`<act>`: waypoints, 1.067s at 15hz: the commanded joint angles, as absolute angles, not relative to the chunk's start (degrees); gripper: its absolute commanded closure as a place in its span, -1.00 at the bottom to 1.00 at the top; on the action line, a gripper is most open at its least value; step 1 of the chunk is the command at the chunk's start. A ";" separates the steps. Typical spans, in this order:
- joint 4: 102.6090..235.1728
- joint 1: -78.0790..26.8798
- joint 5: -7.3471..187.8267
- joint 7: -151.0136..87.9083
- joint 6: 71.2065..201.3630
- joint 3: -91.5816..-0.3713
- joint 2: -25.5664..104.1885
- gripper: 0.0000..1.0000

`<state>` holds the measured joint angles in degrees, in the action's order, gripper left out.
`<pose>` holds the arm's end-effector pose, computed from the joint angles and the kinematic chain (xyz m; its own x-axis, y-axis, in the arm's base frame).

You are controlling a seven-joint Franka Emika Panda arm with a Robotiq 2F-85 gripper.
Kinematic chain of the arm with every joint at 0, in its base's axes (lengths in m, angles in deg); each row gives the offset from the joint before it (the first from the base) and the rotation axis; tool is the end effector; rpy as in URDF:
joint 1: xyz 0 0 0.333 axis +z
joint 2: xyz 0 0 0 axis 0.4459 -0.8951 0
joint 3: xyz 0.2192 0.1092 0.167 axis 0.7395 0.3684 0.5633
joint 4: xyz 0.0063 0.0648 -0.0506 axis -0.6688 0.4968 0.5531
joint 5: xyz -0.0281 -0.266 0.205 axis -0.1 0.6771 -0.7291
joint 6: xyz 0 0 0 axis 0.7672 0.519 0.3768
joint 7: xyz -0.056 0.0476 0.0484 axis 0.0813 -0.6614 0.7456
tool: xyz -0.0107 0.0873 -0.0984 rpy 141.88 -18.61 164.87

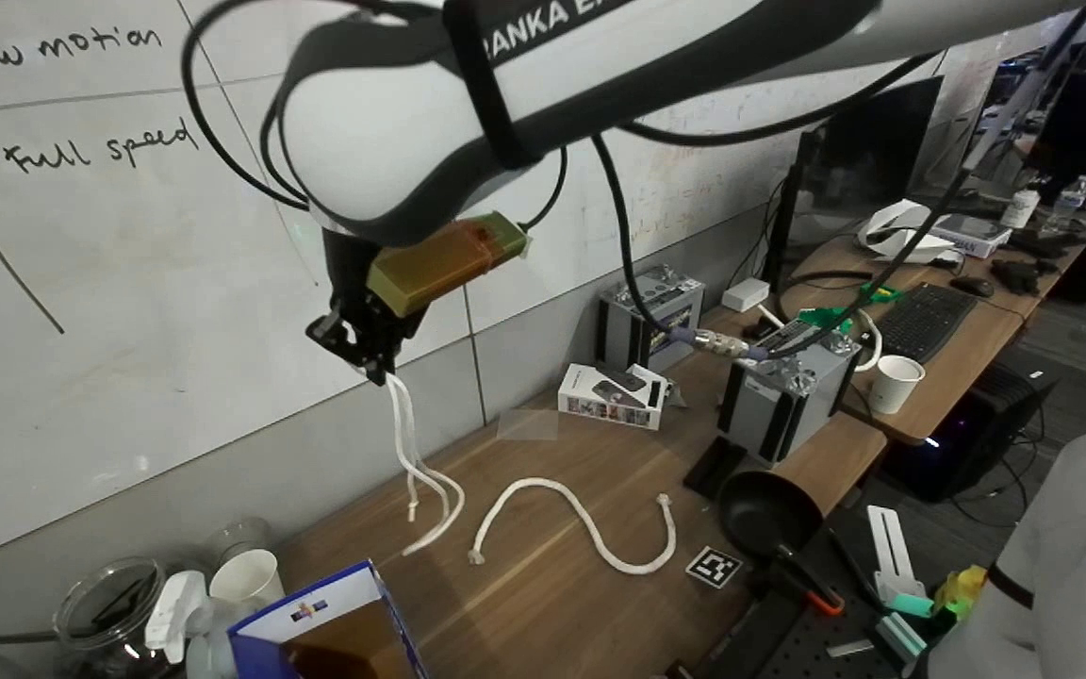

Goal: Pick up all the ropes and pack them in the box

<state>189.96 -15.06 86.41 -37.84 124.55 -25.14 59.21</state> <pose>0.4516 0.2472 0.4887 0.9346 0.2830 0.2155 0.2977 -0.9539 -0.0385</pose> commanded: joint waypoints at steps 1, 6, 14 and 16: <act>180.65 -11.83 91.81 -48.81 116.37 -22.70 60.41 0.96; 170.41 -8.64 95.83 -55.02 108.81 -19.03 56.19 0.96; 170.15 -4.19 93.27 -50.84 108.96 -18.94 50.13 0.96; 171.92 -3.68 92.38 -49.06 110.47 -19.13 49.56 0.96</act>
